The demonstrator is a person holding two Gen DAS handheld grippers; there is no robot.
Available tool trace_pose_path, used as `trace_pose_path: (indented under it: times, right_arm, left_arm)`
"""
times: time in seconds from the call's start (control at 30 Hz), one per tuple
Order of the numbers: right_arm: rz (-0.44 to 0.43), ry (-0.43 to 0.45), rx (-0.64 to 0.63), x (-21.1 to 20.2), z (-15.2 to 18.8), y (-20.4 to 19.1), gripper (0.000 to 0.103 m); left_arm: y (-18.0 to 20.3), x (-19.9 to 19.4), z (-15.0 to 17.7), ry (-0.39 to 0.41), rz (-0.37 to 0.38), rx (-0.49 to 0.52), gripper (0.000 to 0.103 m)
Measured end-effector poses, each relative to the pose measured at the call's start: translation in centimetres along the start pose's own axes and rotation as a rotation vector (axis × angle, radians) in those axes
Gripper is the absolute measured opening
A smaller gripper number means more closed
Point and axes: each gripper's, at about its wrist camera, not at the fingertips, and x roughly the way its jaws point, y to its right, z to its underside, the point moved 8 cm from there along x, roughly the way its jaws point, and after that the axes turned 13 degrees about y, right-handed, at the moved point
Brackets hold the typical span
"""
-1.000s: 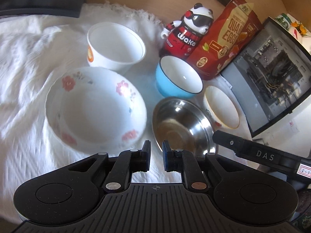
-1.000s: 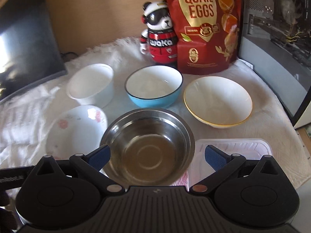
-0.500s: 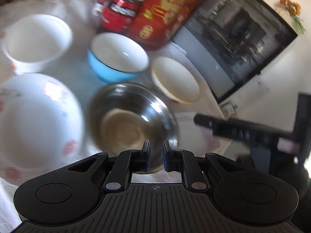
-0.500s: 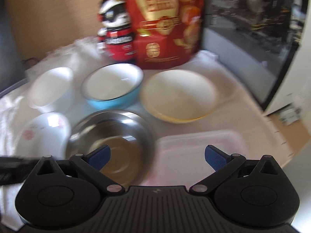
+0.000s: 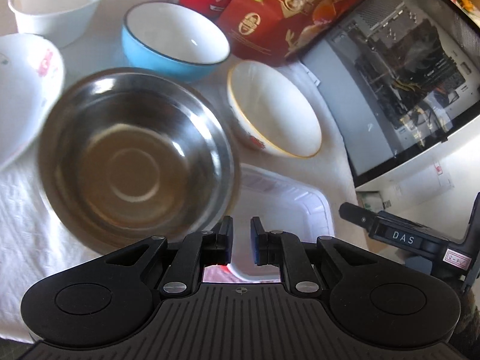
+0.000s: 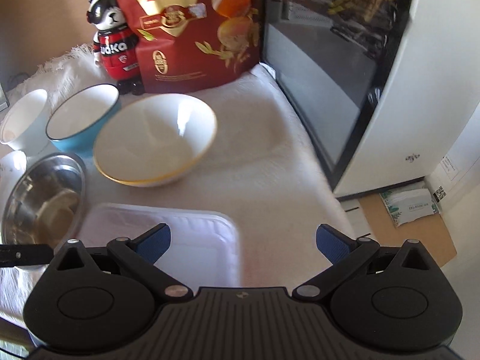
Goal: Organize plates and bowls
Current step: 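Move both grippers forward toward the stainless steel bowl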
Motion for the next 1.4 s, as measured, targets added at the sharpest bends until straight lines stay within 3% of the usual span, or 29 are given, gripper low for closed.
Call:
trace_pose_path:
  times: [0.07, 0.13, 0.27, 0.5, 0.73, 0.83, 1.0, 1.13, 1.27, 1.4]
  right_arm:
    - [-0.035, -0.018, 0.018, 0.6, 0.5, 0.7, 0.103]
    - [-0.090, -0.040, 0.037, 1.0, 1.1, 0.9, 0.100]
    - [-0.170, -0.064, 0.030, 1.3, 1.6, 0.3, 0.099]
    - [-0.248, -0.088, 0.029, 2.2, 2.3, -0.8, 0.099]
    - [-0.317, -0.109, 0.032, 2.5, 3.2, -2.1, 0.079]
    - [-0.331, -0.106, 0.021, 2.4, 3.4, -2.5, 0.069]
    - [-0.300, -0.076, 0.024, 2.2, 2.8, -0.8, 0.067]
    - [-0.212, -0.048, 0.062, 2.9, 1.8, 2.7, 0.068]
    - [-0.136, -0.036, 0.073, 3.9, 1.4, 5.4, 0.068]
    - [-0.106, -0.034, 0.069, 4.5, 1.5, 6.3, 0.068]
  left_arm:
    - [0.8, 0.5, 0.5, -0.036, -0.036, 0.012, 0.015]
    - [1.8, 0.2, 1.0, -0.063, -0.018, 0.032, 0.015]
    - [2.4, -1.0, 1.5, -0.060, -0.052, 0.083, 0.015]
    - [0.0, -1.1, 1.8, -0.033, -0.168, -0.017, 0.015]
    - [-0.3, 0.4, 1.9, -0.009, -0.203, -0.053, 0.015]
    - [0.4, 1.4, 1.8, -0.011, -0.185, -0.054, 0.029]
    - [3.1, 3.4, 1.9, -0.056, -0.089, -0.019, 0.028]
    - [5.9, 6.2, 2.2, -0.083, -0.006, 0.050, 0.028]
    - [6.6, 8.1, 2.2, -0.102, 0.017, 0.057, 0.027]
    - [6.3, 7.3, 2.4, -0.132, 0.043, 0.036, 0.027]
